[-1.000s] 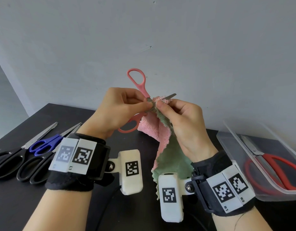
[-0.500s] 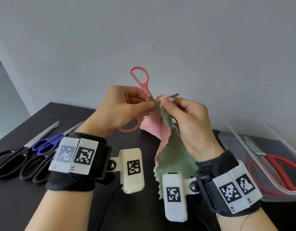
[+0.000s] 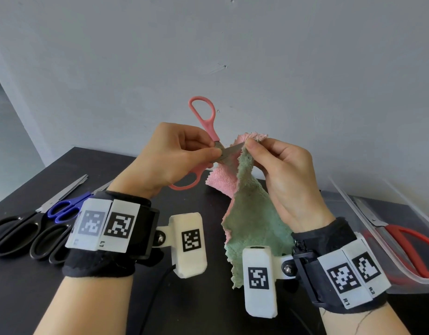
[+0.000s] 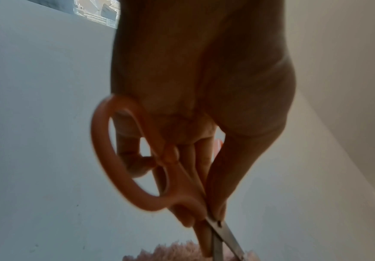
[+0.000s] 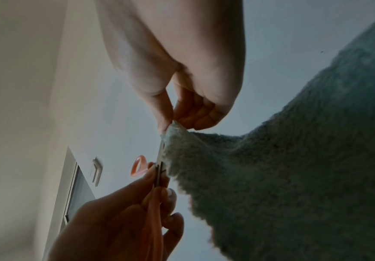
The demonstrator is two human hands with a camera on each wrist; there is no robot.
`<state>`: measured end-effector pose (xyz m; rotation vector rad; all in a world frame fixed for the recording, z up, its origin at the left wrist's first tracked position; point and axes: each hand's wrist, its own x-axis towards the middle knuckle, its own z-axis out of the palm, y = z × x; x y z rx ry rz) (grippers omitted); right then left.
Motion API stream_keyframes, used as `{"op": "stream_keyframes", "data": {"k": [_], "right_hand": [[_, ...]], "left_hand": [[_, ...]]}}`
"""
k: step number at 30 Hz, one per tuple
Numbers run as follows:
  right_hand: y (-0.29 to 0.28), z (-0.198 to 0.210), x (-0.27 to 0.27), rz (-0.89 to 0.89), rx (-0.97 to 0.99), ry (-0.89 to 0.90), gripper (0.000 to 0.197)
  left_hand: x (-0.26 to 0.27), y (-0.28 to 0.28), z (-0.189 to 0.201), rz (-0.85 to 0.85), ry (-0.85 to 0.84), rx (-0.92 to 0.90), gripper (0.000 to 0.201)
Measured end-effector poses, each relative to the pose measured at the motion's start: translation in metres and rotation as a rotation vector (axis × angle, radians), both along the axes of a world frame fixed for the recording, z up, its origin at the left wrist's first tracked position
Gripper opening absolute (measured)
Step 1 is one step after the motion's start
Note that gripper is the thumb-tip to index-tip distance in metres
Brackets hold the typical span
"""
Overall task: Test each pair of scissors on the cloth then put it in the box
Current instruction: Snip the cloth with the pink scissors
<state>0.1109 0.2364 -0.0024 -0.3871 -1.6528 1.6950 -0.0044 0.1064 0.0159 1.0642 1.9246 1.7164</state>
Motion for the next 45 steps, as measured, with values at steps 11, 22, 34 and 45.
{"op": "stream_keyframes", "data": {"k": [11,22,34,45], "right_hand": [[0.018,0.001,0.009,-0.081,0.322,-0.127,0.009],[0.005,0.000,0.006,0.133,0.569,-0.300,0.019],[-0.003,-0.001,0.003,0.105,0.580,-0.337,0.007],[-0.001,-0.001,0.002,0.075,0.727,-0.482,0.007]], "left_hand": [[-0.015,-0.011,-0.004,0.075,0.134,-0.214,0.005],[-0.013,-0.007,-0.005,0.000,0.163,-0.309,0.007],[-0.006,-0.004,-0.005,-0.005,0.162,-0.250,0.006],[-0.011,-0.003,-0.010,-0.056,0.182,-0.237,0.008]]}}
